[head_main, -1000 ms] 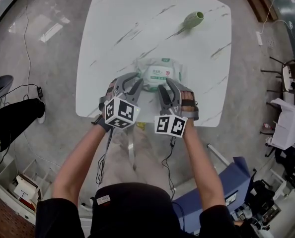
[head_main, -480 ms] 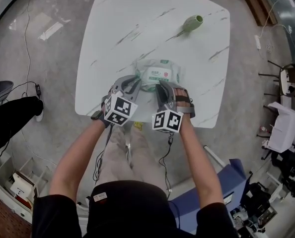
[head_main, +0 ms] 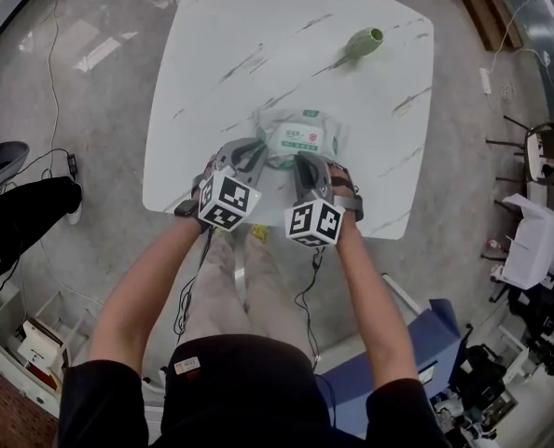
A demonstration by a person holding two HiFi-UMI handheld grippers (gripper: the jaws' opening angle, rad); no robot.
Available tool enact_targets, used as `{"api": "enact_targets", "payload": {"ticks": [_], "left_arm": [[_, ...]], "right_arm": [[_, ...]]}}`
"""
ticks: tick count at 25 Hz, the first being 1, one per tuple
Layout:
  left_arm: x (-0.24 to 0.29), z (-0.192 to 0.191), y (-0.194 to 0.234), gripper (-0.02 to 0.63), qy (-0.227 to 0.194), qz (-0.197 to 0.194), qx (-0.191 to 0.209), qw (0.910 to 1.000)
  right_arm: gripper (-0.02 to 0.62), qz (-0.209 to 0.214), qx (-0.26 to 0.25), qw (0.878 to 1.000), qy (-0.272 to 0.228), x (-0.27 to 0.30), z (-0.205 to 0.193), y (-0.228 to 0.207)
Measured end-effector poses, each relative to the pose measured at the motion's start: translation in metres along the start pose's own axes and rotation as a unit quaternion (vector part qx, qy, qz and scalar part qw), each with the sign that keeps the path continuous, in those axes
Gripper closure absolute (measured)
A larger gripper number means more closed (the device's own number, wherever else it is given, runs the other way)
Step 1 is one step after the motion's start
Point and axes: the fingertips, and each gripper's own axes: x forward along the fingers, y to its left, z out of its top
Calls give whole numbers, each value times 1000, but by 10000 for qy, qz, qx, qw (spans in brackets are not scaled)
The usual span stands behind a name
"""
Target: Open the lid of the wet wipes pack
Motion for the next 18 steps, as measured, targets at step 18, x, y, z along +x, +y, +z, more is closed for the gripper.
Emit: {"api": "enact_targets", "payload": {"ticks": [18], "left_arm": [[1, -1, 0, 552, 153, -142, -88, 9997]], "right_arm": [[583, -271, -90, 9996, -67, -5, 4, -2]]}}
